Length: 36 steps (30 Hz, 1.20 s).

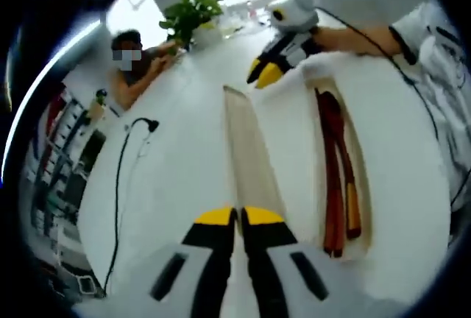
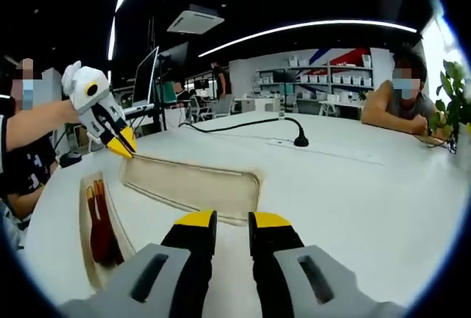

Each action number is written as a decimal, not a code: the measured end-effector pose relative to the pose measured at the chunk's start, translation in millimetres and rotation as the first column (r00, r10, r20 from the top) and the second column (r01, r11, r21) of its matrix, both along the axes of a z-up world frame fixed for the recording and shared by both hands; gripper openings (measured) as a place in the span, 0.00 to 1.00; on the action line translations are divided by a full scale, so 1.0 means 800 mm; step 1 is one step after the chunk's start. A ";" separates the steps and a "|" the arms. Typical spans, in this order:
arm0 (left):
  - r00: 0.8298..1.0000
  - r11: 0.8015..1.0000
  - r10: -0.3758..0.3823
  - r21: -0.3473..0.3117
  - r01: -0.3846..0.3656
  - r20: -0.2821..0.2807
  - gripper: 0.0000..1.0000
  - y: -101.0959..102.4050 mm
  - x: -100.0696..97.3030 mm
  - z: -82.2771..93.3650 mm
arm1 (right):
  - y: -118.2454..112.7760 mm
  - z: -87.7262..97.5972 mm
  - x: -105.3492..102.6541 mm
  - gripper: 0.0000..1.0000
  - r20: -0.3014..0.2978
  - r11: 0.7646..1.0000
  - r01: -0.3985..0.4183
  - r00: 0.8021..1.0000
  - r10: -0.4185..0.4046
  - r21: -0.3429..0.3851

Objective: Arrange the utensils inside the cutlery case until each visible utensil rests in its matching compartment.

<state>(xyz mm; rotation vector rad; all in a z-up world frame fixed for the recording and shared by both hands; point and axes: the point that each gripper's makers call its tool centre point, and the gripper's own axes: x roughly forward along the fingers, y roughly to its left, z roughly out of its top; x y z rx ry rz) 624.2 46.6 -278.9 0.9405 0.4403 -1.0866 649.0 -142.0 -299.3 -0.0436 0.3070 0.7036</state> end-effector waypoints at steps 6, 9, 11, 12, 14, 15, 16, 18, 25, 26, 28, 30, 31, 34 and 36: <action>0.993 0.995 -0.100 0.021 0.099 0.065 0.04 -0.007 -0.014 0.004 | 0.011 0.011 -0.006 0.32 -0.019 0.992 -0.057 0.998 0.060 0.115; 0.990 0.993 -0.111 0.036 0.109 0.081 0.04 -0.006 -0.018 0.002 | 0.008 0.010 -0.007 0.26 -0.022 0.993 -0.066 0.997 0.069 0.102; 0.989 0.993 -0.114 0.038 0.111 0.097 0.04 -0.004 -0.018 0.002 | 0.004 0.009 -0.007 0.21 -0.017 0.993 -0.065 0.998 0.067 0.099; 0.988 0.993 -0.115 0.034 0.112 0.100 0.04 -0.004 -0.020 0.002 | 0.004 0.009 -0.007 0.20 -0.025 0.992 -0.072 0.997 0.075 0.107; 0.986 0.993 -0.117 0.027 0.115 0.115 0.04 -0.004 -0.022 0.002 | 0.004 0.009 -0.010 0.19 -0.039 0.989 -0.084 0.995 0.090 0.124; 0.985 0.993 -0.118 0.030 0.115 0.123 0.04 -0.004 -0.023 0.001 | 0.005 0.009 -0.014 0.18 -0.044 0.987 -0.100 0.993 0.106 0.122; 0.982 0.991 -0.130 0.045 0.125 0.135 0.04 -0.005 -0.024 0.001 | 0.004 0.009 -0.016 0.18 -0.048 0.987 -0.109 0.992 0.115 0.121; 0.979 0.987 -0.154 0.060 0.147 0.131 0.04 -0.006 -0.029 -0.001 | 0.003 0.013 -0.021 0.18 -0.060 0.982 -0.127 0.989 0.137 0.141; 0.962 0.974 -0.219 0.095 0.206 0.161 0.04 -0.020 -0.043 -0.004 | 0.015 0.015 -0.050 0.19 -0.032 0.952 -0.300 0.953 0.302 0.058; 0.962 0.974 -0.218 0.093 0.205 0.163 0.04 -0.019 -0.040 -0.004 | 0.017 0.015 -0.053 0.18 -0.030 0.951 -0.305 0.951 0.306 0.050; 0.964 0.976 -0.208 0.095 0.194 0.168 0.04 -0.017 -0.036 -0.003 | 0.018 0.011 -0.059 0.17 -0.027 0.945 -0.327 0.945 0.327 0.006; 0.966 0.979 -0.195 0.099 0.180 0.171 0.04 -0.014 -0.032 -0.002 | 0.021 0.012 -0.063 0.14 -0.031 0.941 -0.338 0.941 0.338 0.004; 0.966 0.979 -0.193 0.106 0.176 0.174 0.04 -0.012 -0.030 -0.002 | 0.023 0.012 -0.066 0.13 -0.028 0.935 -0.355 0.935 0.354 0.000; 0.969 0.983 -0.168 0.102 0.152 0.178 0.04 -0.002 -0.023 0.004 | 0.030 0.019 -0.074 0.09 0.031 0.914 -0.400 0.915 0.403 -0.071; 0.972 0.988 -0.143 0.086 0.129 0.186 0.04 0.003 -0.018 0.009 | 0.038 0.018 -0.086 0.06 0.039 0.890 -0.443 0.893 0.449 -0.112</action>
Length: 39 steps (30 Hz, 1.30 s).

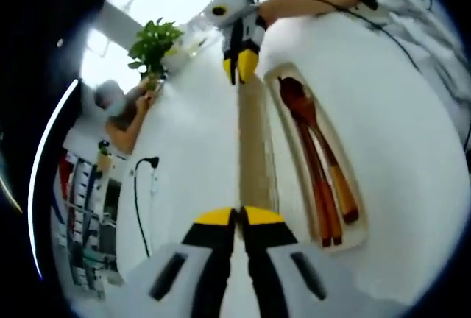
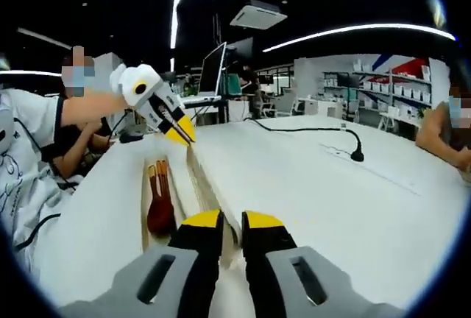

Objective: Arrange the utensils inside the cutlery case until each visible utensil rests in its matching compartment.

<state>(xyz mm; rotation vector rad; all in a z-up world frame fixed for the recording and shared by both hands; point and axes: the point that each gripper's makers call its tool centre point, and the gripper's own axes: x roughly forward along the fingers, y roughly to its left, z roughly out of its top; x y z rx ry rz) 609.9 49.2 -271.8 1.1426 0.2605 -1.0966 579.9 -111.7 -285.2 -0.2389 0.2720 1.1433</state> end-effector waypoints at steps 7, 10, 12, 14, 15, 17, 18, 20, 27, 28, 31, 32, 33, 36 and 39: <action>0.996 0.993 0.070 -0.090 -0.074 -0.050 0.05 0.016 0.014 -0.003 | 0.013 -0.001 -0.008 0.03 0.050 0.998 -0.047 0.998 0.049 -0.037; 0.994 0.989 0.081 -0.119 -0.089 -0.073 0.06 0.015 0.013 0.003 | 0.011 0.006 -0.005 0.03 0.094 0.998 -0.051 0.994 0.054 -0.036; 0.995 0.988 0.083 -0.124 -0.090 -0.062 0.06 0.016 0.015 0.008 | 0.012 0.014 -0.004 0.03 0.114 0.998 -0.054 0.992 0.057 -0.022; 0.994 0.985 0.092 -0.138 -0.100 -0.061 0.06 0.016 0.014 0.017 | 0.013 0.021 -0.005 0.03 0.142 0.998 -0.057 0.988 0.059 -0.020; 0.994 0.984 0.091 -0.145 -0.099 -0.058 0.06 0.017 0.012 0.022 | 0.013 0.023 -0.006 0.03 0.147 0.998 -0.062 0.987 0.064 -0.018; 0.995 0.981 0.085 -0.169 -0.094 -0.057 0.06 0.018 0.006 0.033 | 0.013 0.032 -0.009 0.03 0.171 0.997 -0.072 0.983 0.072 -0.009; 0.995 0.977 0.079 -0.195 -0.090 -0.063 0.06 0.018 0.002 0.040 | 0.013 0.035 -0.011 0.03 0.179 0.996 -0.085 0.980 0.084 -0.006; 0.993 0.965 0.082 -0.244 -0.102 -0.089 0.06 0.019 -0.005 0.049 | 0.016 0.040 -0.016 0.03 0.216 0.994 -0.110 0.970 0.110 -0.009; 0.959 0.904 0.103 -0.377 -0.201 -0.263 0.08 0.029 -0.019 0.055 | 0.016 0.055 -0.017 0.02 0.325 0.988 -0.153 0.933 0.155 -0.030; 0.960 0.894 0.093 -0.403 -0.197 -0.263 0.09 0.031 -0.018 0.058 | 0.016 0.055 -0.017 0.02 0.328 0.987 -0.158 0.931 0.161 -0.036; 0.926 0.847 0.094 -0.459 -0.267 -0.366 0.10 0.034 -0.024 0.056 | 0.016 0.058 -0.023 0.02 0.373 0.983 -0.177 0.909 0.185 -0.056; 0.917 0.834 0.089 -0.474 -0.281 -0.388 0.11 0.034 -0.026 0.055 | 0.016 0.059 -0.025 0.02 0.387 0.981 -0.185 0.901 0.196 -0.064; 0.914 0.830 0.081 -0.481 -0.282 -0.397 0.11 0.037 -0.028 0.053 | 0.016 0.061 -0.028 0.02 0.407 0.978 -0.193 0.890 0.207 -0.077; 0.900 0.805 0.069 -0.509 -0.305 -0.430 0.13 0.041 -0.031 0.051 | 0.014 0.062 -0.034 0.02 0.430 0.973 -0.209 0.873 0.232 -0.102; 0.876 0.771 0.036 -0.545 -0.331 -0.481 0.17 0.046 -0.039 0.053 | 0.012 0.065 -0.041 0.02 0.447 0.968 -0.223 0.859 0.249 -0.111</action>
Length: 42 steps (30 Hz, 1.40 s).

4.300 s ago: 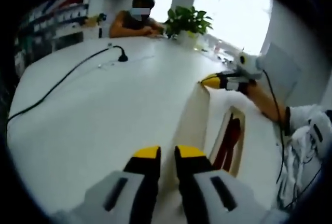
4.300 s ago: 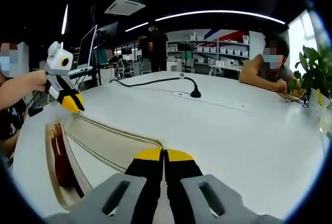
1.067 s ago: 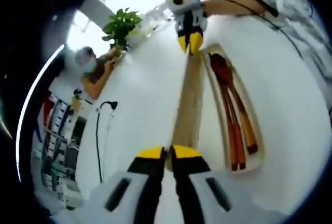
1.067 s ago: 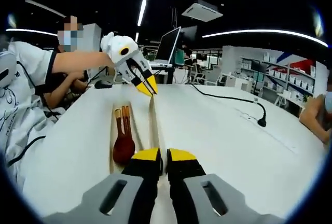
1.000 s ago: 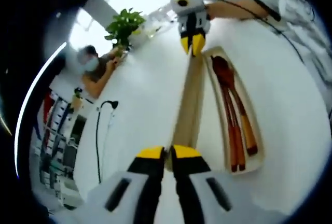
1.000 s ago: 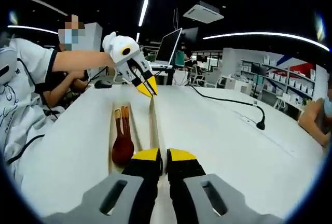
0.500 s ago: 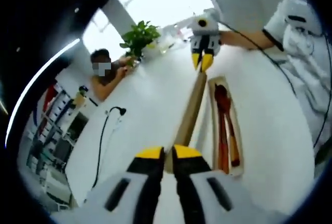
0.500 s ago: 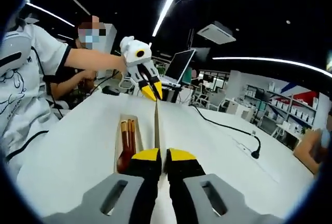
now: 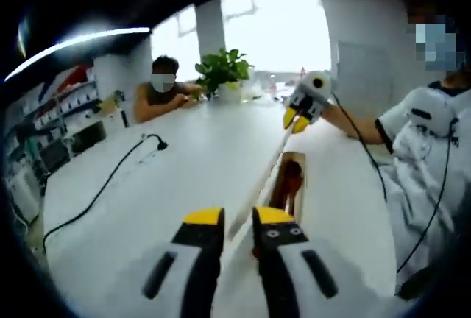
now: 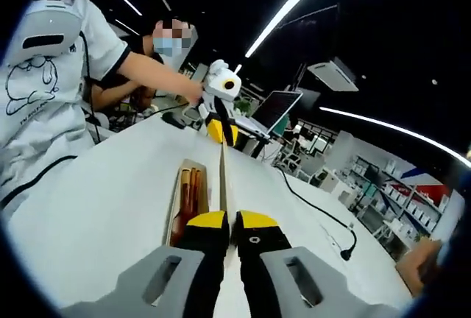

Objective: Arrange the utensils inside the cutlery case until each visible utensil rests in its matching compartment.

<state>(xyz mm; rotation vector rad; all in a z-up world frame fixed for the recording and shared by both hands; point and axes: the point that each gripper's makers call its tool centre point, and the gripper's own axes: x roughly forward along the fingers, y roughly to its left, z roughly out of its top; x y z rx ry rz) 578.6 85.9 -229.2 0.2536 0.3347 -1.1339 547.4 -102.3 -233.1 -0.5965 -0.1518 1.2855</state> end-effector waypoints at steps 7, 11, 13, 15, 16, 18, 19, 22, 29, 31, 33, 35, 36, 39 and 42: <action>0.997 0.999 0.025 -0.029 -0.028 -0.075 0.19 0.010 -0.008 -0.010 | 0.002 -0.002 -0.013 0.03 0.050 0.999 -0.032 0.998 0.033 -0.026; 0.995 0.999 0.019 -0.038 -0.023 -0.099 0.18 0.012 -0.016 -0.014 | -0.004 -0.014 -0.008 0.03 0.036 0.998 -0.019 0.999 0.021 -0.061; 0.993 0.998 0.020 -0.050 -0.026 -0.112 0.18 0.014 -0.019 -0.014 | -0.003 -0.017 -0.007 0.03 0.042 0.997 -0.013 0.999 0.016 -0.071; 0.993 0.998 0.023 -0.050 -0.029 -0.115 0.18 0.013 -0.020 -0.015 | -0.002 -0.018 -0.008 0.03 0.060 0.996 -0.019 0.998 0.024 -0.082; 0.993 0.998 0.021 -0.049 -0.026 -0.116 0.18 0.011 -0.021 -0.016 | -0.002 -0.018 -0.009 0.03 0.065 0.996 -0.022 0.998 0.028 -0.084; 0.995 0.999 0.008 -0.053 -0.014 -0.100 0.18 0.004 -0.023 -0.014 | -0.002 -0.018 -0.009 0.03 0.074 0.996 -0.024 0.997 0.030 -0.083; 0.996 0.999 0.003 -0.054 -0.008 -0.091 0.18 0.001 -0.023 -0.013 | -0.002 -0.016 -0.009 0.03 0.080 0.996 -0.022 0.996 0.029 -0.081; 0.999 0.999 -0.003 -0.044 0.001 -0.052 0.18 -0.005 -0.022 -0.009 | 0.000 -0.001 -0.009 0.03 0.115 0.999 -0.010 0.993 0.015 -0.041; 0.998 0.998 -0.064 -0.012 0.063 -0.030 0.18 -0.019 -0.045 -0.002 | 0.011 0.005 -0.027 0.03 0.141 0.997 -0.068 0.987 0.071 -0.027; 0.995 0.995 -0.087 0.034 0.089 -0.040 0.15 -0.018 -0.051 -0.013 | 0.012 0.001 -0.027 0.03 0.134 0.997 -0.074 0.988 0.078 -0.037; 0.993 0.992 -0.108 0.066 0.111 -0.054 0.12 -0.017 -0.056 -0.025 | 0.007 -0.003 -0.025 0.03 0.132 0.996 -0.074 0.988 0.079 -0.045; 0.992 0.987 -0.117 0.101 0.122 -0.053 0.09 -0.017 -0.058 -0.033 | 0.007 -0.010 -0.024 0.03 0.128 0.995 -0.078 0.988 0.086 -0.066; 0.991 0.985 -0.123 0.119 0.128 -0.051 0.08 -0.017 -0.060 -0.038 | 0.007 -0.015 -0.023 0.03 0.141 0.993 -0.076 0.986 0.088 -0.090; 0.992 0.982 -0.127 0.139 0.129 -0.025 0.07 -0.018 -0.059 -0.041 | 0.006 -0.023 -0.013 0.04 0.198 0.990 -0.043 0.978 0.070 -0.137; 0.990 0.979 -0.139 0.149 0.139 -0.010 0.01 -0.018 -0.061 -0.041 | 0.006 -0.030 -0.013 0.04 0.185 0.986 -0.047 0.980 0.077 -0.160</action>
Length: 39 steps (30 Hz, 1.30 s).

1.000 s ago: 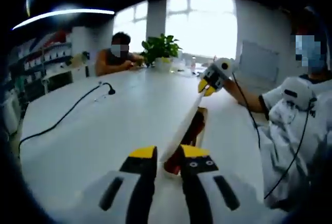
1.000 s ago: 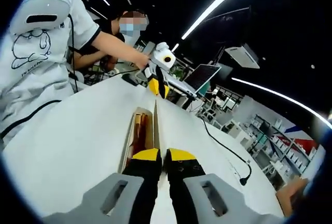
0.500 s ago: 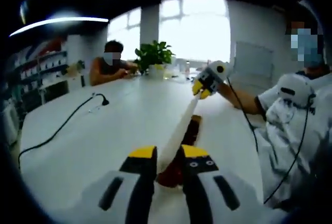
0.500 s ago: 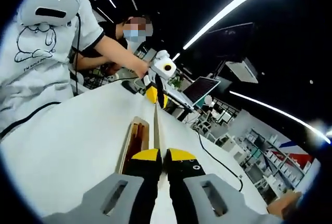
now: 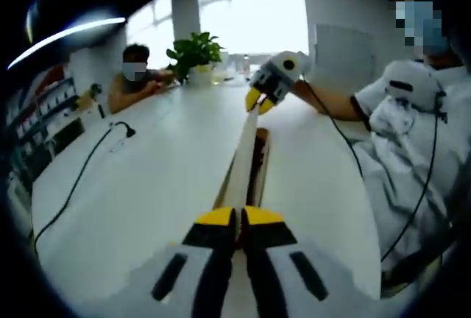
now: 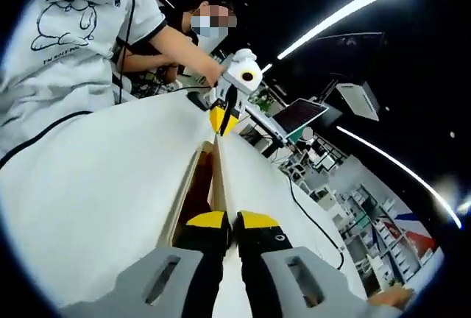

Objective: Arrange the utensils inside the cutlery case until each visible utensil rests in its matching compartment.

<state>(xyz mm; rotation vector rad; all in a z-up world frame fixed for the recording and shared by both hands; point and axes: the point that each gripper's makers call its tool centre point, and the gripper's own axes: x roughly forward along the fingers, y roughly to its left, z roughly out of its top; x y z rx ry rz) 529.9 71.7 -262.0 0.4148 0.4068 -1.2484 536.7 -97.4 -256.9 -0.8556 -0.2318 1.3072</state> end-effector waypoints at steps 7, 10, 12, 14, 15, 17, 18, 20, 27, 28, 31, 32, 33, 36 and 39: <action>1.000 1.000 -0.025 0.015 0.025 -0.002 0.01 -0.005 -0.013 -0.016 | -0.001 -0.018 -0.018 0.07 -0.096 0.997 -0.023 0.995 0.017 -0.067; 0.999 0.999 -0.033 0.016 0.033 0.003 0.01 -0.006 -0.015 -0.018 | -0.004 -0.027 -0.030 0.11 -0.205 0.997 -0.039 0.978 0.025 -0.067; 0.999 0.999 -0.037 0.018 0.037 0.006 0.01 -0.006 -0.017 -0.020 | -0.005 -0.031 -0.044 0.21 -0.300 0.996 -0.075 0.952 0.056 -0.051; 0.999 0.999 -0.036 0.026 0.036 0.007 0.01 -0.005 -0.017 -0.024 | -0.007 -0.035 -0.045 0.21 -0.280 0.994 -0.092 0.957 0.071 -0.063; 0.999 0.999 -0.035 0.029 0.035 0.006 0.01 -0.005 -0.017 -0.025 | -0.006 -0.035 -0.043 0.21 -0.273 0.994 -0.088 0.960 0.069 -0.060; 0.999 0.999 -0.033 0.031 0.033 0.006 0.01 -0.005 -0.018 -0.027 | -0.006 -0.033 -0.038 0.22 -0.312 0.998 -0.059 0.949 0.046 -0.032; 1.000 0.999 -0.030 0.028 0.030 0.010 0.01 -0.005 -0.017 -0.027 | -0.008 -0.032 -0.037 0.24 -0.331 0.999 -0.047 0.943 0.037 -0.022; 1.000 1.000 -0.024 0.015 0.024 0.012 0.01 -0.006 -0.016 -0.026 | -0.009 -0.028 -0.028 0.32 -0.336 1.000 -0.012 0.942 0.016 0.012; 1.000 1.000 -0.015 0.025 0.014 0.012 0.02 -0.008 -0.012 -0.032 | -0.006 -0.045 -0.030 0.41 -0.419 1.000 -0.025 0.908 0.019 -0.007; 1.000 0.999 -0.015 0.030 0.015 0.012 0.02 -0.008 -0.012 -0.035 | -0.004 -0.045 -0.031 0.41 -0.417 1.000 -0.026 0.909 0.019 -0.011; 1.000 0.999 -0.017 0.039 0.017 0.008 0.02 -0.009 -0.012 -0.040 | -0.003 -0.050 -0.030 0.39 -0.396 0.999 -0.015 0.918 -0.001 -0.037; 1.000 0.999 -0.017 0.042 0.017 0.008 0.02 -0.009 -0.013 -0.041 | -0.003 -0.051 -0.030 0.38 -0.398 0.999 -0.016 0.918 -0.002 -0.041; 1.000 0.999 -0.016 0.039 0.016 0.009 0.01 -0.010 -0.013 -0.040 | -0.003 -0.054 -0.032 0.38 -0.408 0.999 -0.018 0.913 -0.003 -0.048; 1.000 0.999 -0.011 0.031 0.010 0.012 0.02 -0.009 -0.012 -0.038 | 0.001 -0.054 -0.037 0.33 -0.409 0.998 -0.029 0.913 0.007 -0.047; 1.000 0.999 -0.005 0.032 0.005 0.018 0.02 -0.007 -0.011 -0.035 | 0.004 -0.056 -0.035 0.29 -0.395 0.998 -0.022 0.918 -0.005 -0.063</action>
